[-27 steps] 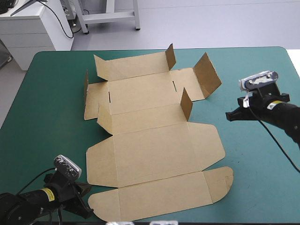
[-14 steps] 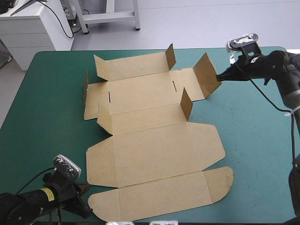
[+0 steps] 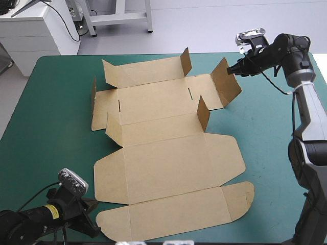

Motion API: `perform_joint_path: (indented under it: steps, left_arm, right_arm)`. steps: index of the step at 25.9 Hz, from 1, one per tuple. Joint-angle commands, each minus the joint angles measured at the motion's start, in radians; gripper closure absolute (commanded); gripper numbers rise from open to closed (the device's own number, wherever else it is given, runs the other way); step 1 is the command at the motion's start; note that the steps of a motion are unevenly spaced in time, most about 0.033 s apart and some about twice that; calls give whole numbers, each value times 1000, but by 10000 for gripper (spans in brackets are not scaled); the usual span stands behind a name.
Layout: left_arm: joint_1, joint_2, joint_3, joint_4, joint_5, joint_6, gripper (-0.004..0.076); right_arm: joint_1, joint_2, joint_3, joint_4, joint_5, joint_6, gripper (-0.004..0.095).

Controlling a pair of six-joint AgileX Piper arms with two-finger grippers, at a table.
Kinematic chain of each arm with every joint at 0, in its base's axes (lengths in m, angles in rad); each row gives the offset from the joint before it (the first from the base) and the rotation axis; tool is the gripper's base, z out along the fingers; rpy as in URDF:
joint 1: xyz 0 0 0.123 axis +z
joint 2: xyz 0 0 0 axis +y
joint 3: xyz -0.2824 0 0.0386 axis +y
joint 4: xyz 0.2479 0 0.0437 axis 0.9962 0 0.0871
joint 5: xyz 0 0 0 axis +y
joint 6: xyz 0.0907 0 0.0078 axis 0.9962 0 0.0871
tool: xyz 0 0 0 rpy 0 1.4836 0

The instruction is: Fold the box

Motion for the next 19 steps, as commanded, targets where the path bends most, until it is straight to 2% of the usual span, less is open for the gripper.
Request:
perform_joint_path:
  steps: [1, 7, 11, 13, 14, 16, 19]
  left_arm:
    - [-4, 3, -31, -17, -45, -5, 731]
    - [-4, 3, -31, -14, -45, -10, 731]
    - [-4, 3, -31, -14, -45, -10, 731]
    - [-4, 3, -31, -14, -45, -10, 731]
    - [-4, 3, -31, -14, -45, -10, 731]
    - [-4, 3, -31, -14, -45, -12, 731]
    - [-4, 3, -31, -14, -45, -12, 731]
  right_arm:
    - [3, 14, -109, -24, 13, 28, 557]
    - [3, 120, -204, -63, 120, 58, 553]
    - [3, 166, -214, -56, 116, 62, 549]
    - [3, 181, -216, -54, 98, 62, 499]
    - [3, 196, -221, -54, 81, 62, 411]
    - [3, 208, -225, -54, 63, 62, 339]
    - [6, 214, -225, -23, 28, 57, 342]
